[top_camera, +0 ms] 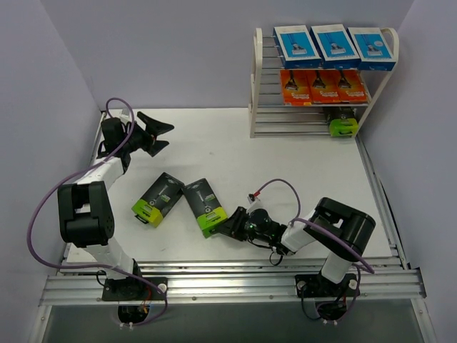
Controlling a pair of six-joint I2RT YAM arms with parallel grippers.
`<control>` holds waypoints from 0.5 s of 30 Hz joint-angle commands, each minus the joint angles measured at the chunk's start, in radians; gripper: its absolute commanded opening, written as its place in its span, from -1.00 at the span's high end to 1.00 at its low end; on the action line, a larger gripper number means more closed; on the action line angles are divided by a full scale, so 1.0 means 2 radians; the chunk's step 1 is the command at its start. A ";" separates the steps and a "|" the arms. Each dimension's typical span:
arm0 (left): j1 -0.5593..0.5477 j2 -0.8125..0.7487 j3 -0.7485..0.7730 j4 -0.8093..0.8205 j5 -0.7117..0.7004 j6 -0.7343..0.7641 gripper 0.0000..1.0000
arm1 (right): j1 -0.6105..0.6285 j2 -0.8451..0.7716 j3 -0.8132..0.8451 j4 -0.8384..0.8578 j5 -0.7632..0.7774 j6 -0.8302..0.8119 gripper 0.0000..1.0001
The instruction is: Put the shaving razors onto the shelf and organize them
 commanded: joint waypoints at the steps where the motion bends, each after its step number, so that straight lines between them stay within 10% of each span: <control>1: -0.003 -0.019 0.005 0.010 -0.005 0.009 -0.88 | 0.004 0.012 0.007 0.043 0.025 0.005 0.52; 15: -0.007 -0.019 0.003 0.014 -0.005 0.008 -0.88 | -0.022 -0.021 -0.006 0.042 0.036 0.018 1.00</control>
